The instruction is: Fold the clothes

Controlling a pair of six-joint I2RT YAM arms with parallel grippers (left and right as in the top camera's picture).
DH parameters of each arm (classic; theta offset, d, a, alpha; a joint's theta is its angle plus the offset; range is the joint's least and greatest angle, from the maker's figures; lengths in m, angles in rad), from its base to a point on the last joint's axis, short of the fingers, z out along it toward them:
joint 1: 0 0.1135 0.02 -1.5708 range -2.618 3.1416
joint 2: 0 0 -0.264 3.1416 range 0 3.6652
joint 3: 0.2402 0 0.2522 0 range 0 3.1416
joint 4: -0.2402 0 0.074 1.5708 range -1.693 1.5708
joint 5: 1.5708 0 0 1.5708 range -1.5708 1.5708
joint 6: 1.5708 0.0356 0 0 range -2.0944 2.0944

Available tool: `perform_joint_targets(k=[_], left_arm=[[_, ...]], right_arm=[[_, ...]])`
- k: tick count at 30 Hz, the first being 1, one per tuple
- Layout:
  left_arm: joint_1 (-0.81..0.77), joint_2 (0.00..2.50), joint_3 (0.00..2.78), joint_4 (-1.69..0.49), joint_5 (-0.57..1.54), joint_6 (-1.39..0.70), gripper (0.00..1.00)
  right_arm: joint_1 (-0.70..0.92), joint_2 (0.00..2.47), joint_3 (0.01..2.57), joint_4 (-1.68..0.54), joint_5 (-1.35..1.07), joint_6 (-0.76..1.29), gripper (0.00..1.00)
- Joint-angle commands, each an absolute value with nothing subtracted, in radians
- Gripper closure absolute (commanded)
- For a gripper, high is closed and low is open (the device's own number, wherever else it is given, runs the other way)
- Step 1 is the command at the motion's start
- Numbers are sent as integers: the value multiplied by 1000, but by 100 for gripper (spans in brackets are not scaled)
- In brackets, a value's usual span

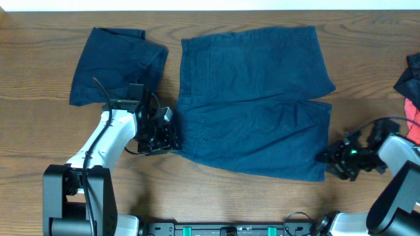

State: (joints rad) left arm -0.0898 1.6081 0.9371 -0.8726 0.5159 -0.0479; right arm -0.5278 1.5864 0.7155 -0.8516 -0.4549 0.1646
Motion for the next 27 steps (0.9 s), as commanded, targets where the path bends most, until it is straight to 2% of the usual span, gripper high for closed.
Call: perform_joint_targets(k=[1,6,9,13,19,27], left_arm=[[-90,1608,934,-878,506,-45,48],[-87,1607,935,-884,504,-46,48],[-73,1606,940,-892,504,-46,48],[-53,1606,945,-893,504,-46,48],[-49,1606,945,-893,504,-45,47],[-49,1606,945,-893,504,-45,47]], right_arm=[[-571,1504,747,-878,-371,172,58],[-578,1361,746,-974,-366,179,53],[-577,1289,736,-1050,-348,179,47],[-577,1272,694,-1042,-348,210,45],[-576,1272,600,-998,-376,244,49],[-576,1272,550,-928,-362,258,50]])
